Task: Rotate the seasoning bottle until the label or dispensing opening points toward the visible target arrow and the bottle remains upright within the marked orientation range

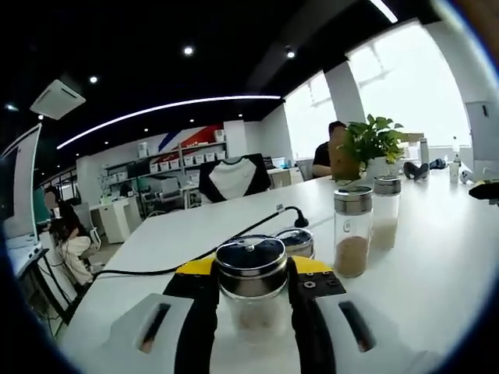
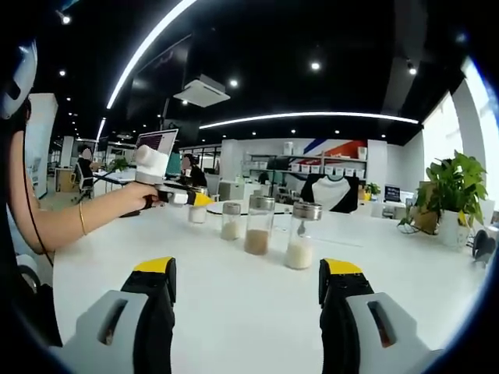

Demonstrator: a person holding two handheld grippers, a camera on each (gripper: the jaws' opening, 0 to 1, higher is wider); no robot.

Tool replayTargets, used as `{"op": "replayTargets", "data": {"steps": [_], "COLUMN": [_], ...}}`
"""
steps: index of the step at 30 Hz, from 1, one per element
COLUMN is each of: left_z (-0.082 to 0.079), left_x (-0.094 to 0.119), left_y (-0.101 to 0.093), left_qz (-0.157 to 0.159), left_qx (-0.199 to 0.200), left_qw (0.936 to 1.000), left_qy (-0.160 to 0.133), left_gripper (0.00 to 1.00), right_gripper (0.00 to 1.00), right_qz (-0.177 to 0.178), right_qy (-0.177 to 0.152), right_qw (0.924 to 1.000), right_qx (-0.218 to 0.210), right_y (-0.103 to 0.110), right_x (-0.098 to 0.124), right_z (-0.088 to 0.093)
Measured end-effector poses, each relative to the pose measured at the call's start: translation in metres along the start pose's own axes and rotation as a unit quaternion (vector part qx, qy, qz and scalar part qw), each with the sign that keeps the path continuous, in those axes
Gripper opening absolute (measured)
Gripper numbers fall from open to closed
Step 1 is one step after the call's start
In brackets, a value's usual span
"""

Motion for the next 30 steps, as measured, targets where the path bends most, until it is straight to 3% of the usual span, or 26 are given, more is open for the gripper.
{"op": "replayTargets", "data": {"steps": [7, 30], "left_z": [0.002, 0.004], "left_x": [0.019, 0.064], "left_y": [-0.014, -0.029], "left_qz": [0.030, 0.062], "left_qx": [0.011, 0.007], "left_qw": [0.9995, 0.9979], "left_qy": [-0.008, -0.015], "left_gripper": [0.36, 0.36], "right_gripper": [0.75, 0.75], "right_qz": [0.001, -0.008], "right_qy": [-0.002, 0.006], "right_qw": [1.0000, 1.0000], "right_qx": [-0.002, -0.003], "right_y": [0.002, 0.008], "right_x": [0.001, -0.009], "right_z": [0.001, 0.004]}}
Point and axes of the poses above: the point that each gripper's makers call its tool centre point, and the gripper's own axes: x roughly backward along the fingers, y roughly to its left, z roughly out of its underside, the point moved 3 cm from there along x, roughly backward along the fingers, and after that the axes turned 1 degree about -z, right-handed, at the moved point
